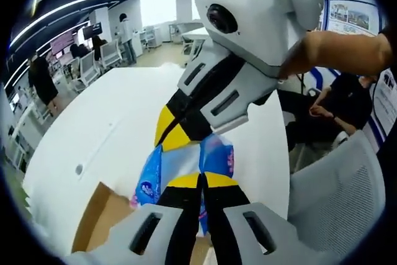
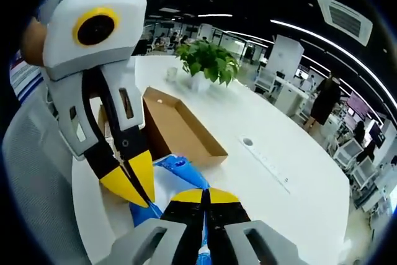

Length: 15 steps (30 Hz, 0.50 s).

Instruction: Operate the shoe box by opening the lid, removing the specified soft item, and placing it in the target area until the item is outside and the box remains undamaged.

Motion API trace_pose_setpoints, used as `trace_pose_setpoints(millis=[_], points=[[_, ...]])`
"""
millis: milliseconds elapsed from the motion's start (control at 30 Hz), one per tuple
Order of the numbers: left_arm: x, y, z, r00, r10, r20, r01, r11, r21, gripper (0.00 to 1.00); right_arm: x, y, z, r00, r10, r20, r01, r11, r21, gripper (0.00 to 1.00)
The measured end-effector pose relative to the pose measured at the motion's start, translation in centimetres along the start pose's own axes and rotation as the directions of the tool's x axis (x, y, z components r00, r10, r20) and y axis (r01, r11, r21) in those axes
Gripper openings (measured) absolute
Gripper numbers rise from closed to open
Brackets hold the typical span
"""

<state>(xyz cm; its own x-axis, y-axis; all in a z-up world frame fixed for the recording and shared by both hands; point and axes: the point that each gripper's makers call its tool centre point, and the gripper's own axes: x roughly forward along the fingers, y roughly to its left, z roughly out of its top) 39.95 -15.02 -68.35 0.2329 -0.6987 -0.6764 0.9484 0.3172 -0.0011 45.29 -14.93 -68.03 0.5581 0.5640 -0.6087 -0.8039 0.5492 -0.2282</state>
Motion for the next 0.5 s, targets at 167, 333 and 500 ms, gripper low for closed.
trace_pose_setpoints(millis=[167,333,500], points=[[1.7,-0.5,1.1,1.000,-0.018,0.004,0.018,1.000,-0.002,0.00,-1.0,-1.1,-1.6,1.000,-0.012,-0.010,0.012,1.000,0.023,0.00],[3.3,-1.0,2.2,0.999,-0.036,0.001,0.036,0.999,0.011,0.00,-1.7,-2.4,-3.2,1.000,-0.022,-0.021,0.023,0.999,0.043,0.00],[4.9,-1.4,3.1,0.998,-0.059,-0.006,0.059,0.998,0.017,0.00,-2.4,-3.5,-4.7,0.999,-0.023,-0.026,0.025,0.998,0.064,0.00]])
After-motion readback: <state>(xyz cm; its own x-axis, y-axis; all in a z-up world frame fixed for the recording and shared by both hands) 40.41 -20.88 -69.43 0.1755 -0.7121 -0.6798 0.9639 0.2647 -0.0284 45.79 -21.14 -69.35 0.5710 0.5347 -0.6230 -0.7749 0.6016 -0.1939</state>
